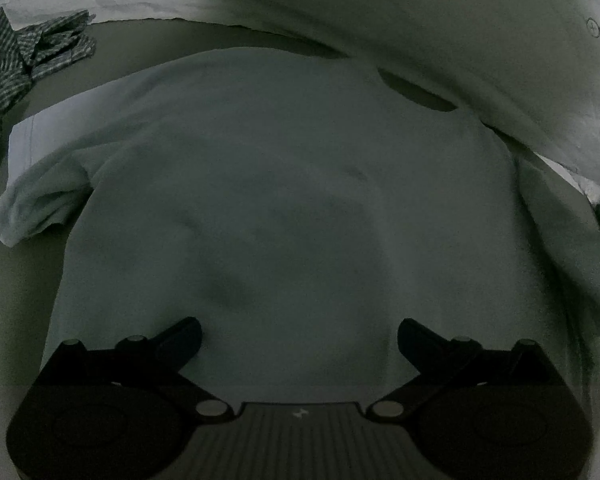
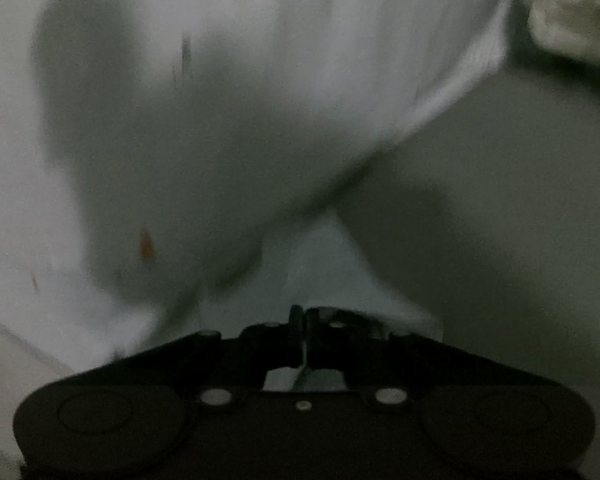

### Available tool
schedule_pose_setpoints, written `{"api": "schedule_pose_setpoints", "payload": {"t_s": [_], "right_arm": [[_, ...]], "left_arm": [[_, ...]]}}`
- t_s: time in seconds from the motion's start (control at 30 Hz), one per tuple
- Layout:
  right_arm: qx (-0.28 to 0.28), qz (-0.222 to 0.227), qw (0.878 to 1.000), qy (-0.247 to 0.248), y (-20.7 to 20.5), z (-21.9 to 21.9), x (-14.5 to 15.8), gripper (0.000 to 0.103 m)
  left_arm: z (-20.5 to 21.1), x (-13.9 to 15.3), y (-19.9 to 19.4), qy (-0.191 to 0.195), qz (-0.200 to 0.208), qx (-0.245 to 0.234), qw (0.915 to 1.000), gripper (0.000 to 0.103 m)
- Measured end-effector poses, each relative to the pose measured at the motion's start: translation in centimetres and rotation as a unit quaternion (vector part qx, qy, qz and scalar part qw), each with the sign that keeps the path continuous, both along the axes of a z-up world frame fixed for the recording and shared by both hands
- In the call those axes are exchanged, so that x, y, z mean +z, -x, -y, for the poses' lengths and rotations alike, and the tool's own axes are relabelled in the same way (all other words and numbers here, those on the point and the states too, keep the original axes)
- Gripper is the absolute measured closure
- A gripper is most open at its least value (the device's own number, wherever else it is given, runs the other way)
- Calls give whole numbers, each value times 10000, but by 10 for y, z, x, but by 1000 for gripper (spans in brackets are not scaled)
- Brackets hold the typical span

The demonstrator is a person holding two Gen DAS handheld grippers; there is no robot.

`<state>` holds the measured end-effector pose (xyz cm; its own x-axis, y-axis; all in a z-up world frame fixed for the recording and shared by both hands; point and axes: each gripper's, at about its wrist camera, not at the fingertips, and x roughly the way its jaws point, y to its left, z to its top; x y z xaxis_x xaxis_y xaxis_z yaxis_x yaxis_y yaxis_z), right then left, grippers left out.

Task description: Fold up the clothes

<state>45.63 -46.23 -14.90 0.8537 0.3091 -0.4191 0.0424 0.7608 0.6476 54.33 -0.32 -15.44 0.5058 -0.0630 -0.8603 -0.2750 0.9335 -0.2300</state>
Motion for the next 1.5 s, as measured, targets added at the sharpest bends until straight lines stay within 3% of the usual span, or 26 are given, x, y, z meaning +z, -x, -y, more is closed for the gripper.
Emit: {"api": "schedule_pose_setpoints", "payload": {"t_s": [0.1,0.17,0.3,0.43,0.53,0.7,0.87,0.97,1.03,1.07,1.17,1.3,1.43,1.5], "right_arm": [[-831,278,9955,367,8,39,11,102],[-1340,3,9892,596,4,65,-2,102],[-1914,-446,9801,294,4,95,-33,97],[-1950,-635,9787,107,5,100,-43,89],[-1906,-759,9787,-47,13,96,-48,72],[-1909,-1128,9746,306,14,84,-61,60],[-1778,-942,9727,1155,-11,78,-56,57],[-1520,-1108,9682,1647,-36,78,-58,57],[-1347,-1287,9667,1756,-46,77,-62,70],[-1266,-1330,9661,1816,-49,76,-62,84],[-1029,-1375,9626,2095,-55,71,-62,98],[-1129,-1176,9573,2387,-61,80,-52,100],[-1252,-1085,9610,2215,-72,101,-49,99],[-1112,-1133,9572,2421,-77,97,-51,94]], "left_arm": [[4,0,0,-56,-9,-12,10000,0],[6,0,0,-126,-21,-43,9999,0],[7,0,1,-220,-41,-155,9996,0],[6,-1,0,-213,-44,-126,9997,0],[9,-1,1,-278,-62,-166,9995,0],[10,-1,2,-386,-99,-250,9989,0],[11,-1,2,-425,-123,-283,9986,0],[13,-1,1,-453,-135,-283,9985,0],[14,-1,1,-469,-137,-300,9984,0],[14,-1,1,-467,-137,-304,9984,0],[13,-1,2,-406,-108,-244,9988,0],[12,-1,0,-397,-127,-268,9988,0],[12,-2,0,-429,-122,-308,9985,0],[11,-2,0,-443,-119,-321,9984,0]]}}
